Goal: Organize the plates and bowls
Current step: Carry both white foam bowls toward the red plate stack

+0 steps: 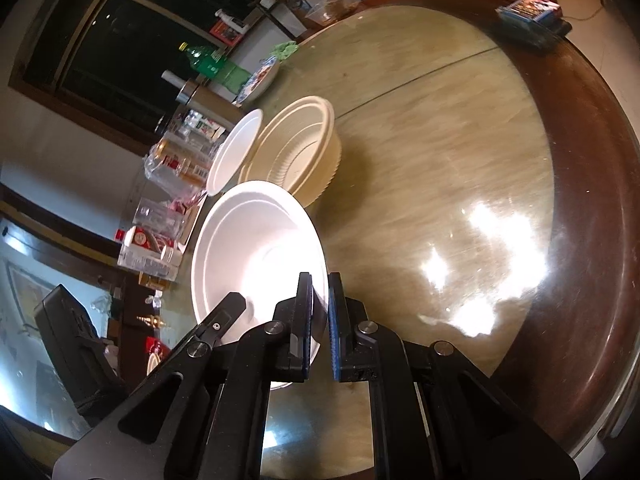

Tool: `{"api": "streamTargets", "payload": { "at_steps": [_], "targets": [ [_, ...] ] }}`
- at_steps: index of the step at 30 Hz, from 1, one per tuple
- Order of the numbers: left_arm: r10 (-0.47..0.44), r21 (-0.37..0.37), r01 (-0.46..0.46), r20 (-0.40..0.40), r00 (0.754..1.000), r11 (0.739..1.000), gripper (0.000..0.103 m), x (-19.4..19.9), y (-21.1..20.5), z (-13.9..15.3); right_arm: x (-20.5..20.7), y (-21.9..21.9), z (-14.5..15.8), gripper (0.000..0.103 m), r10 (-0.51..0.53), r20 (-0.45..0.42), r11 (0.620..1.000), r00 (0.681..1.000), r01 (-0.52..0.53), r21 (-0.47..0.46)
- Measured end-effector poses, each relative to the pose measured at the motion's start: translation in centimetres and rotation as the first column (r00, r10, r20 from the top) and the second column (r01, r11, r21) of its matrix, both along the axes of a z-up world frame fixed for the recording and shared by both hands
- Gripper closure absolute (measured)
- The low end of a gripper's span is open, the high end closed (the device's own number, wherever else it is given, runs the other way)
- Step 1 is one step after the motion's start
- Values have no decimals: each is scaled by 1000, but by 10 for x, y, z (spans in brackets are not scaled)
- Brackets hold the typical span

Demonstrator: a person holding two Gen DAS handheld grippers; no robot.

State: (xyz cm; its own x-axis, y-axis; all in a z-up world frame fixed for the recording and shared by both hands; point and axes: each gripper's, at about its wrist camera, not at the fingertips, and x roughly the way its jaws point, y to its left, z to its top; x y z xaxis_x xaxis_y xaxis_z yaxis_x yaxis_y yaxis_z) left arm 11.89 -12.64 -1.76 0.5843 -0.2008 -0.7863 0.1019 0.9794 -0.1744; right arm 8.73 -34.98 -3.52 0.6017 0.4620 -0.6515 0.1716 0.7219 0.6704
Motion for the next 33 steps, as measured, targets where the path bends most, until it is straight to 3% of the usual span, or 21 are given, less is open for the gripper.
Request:
{"api": "streamTargets", "payload": {
  "at_steps": [33],
  "targets": [
    [117,-41,-116,26,993,992,91,-34,83,8,0,85,16,96,157,32,987,987,-156,-41]
  ]
}}
